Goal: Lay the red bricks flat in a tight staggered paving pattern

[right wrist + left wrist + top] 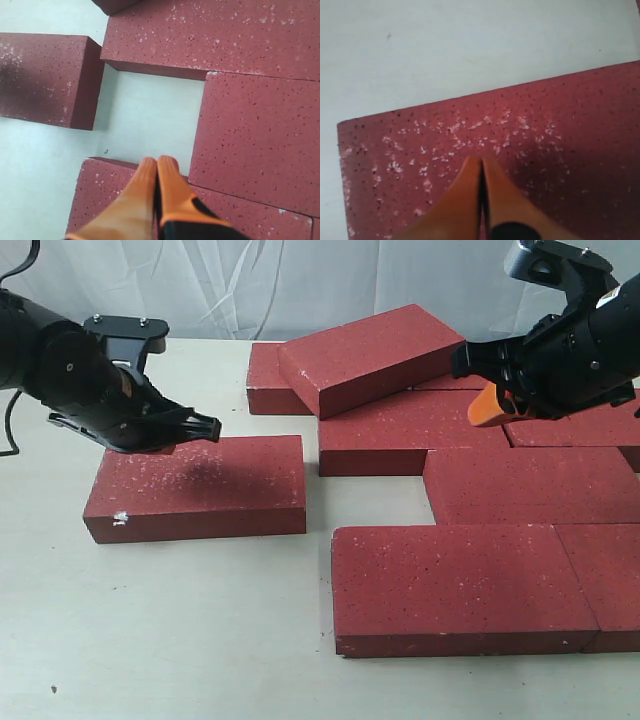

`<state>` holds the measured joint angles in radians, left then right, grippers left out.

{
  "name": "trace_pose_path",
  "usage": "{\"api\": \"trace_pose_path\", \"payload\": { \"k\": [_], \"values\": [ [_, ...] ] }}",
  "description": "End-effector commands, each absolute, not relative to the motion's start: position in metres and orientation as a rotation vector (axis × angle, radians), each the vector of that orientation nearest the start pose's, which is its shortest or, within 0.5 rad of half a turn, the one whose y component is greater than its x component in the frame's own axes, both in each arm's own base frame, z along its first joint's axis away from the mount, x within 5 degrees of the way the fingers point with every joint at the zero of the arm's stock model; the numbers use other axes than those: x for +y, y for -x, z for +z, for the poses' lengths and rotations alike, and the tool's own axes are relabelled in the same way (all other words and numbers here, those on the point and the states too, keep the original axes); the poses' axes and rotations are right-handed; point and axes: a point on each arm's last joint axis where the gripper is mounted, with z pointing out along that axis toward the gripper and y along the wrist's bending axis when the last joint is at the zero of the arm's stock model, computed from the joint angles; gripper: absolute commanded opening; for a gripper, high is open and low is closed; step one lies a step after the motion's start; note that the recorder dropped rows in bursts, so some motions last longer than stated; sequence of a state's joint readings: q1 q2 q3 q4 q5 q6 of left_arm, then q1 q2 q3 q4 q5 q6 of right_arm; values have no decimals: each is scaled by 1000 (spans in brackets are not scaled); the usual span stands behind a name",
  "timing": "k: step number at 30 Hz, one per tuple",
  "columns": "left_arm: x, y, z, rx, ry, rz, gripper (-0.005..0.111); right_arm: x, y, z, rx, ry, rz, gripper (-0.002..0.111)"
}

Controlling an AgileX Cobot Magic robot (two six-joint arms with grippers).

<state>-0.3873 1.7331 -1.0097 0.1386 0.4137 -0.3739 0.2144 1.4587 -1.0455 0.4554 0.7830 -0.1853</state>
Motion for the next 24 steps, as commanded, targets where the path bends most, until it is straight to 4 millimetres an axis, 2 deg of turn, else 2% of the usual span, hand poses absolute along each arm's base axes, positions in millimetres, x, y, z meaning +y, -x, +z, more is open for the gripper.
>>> {"api": "trace_pose_path", "payload": {
  "k": [1, 10, 24],
  "values": [
    [-130, -321, 185, 2604, -180, -196, 0, 89, -283, 275, 2623, 199, 534, -1],
    [-131, -321, 185, 2599, -231, -196, 0, 89, -283, 275, 2623, 199, 534, -1],
    [-131, -319, 181, 2605, -204, -218, 0, 89, -283, 275, 2623, 199, 534, -1]
  ]
}}
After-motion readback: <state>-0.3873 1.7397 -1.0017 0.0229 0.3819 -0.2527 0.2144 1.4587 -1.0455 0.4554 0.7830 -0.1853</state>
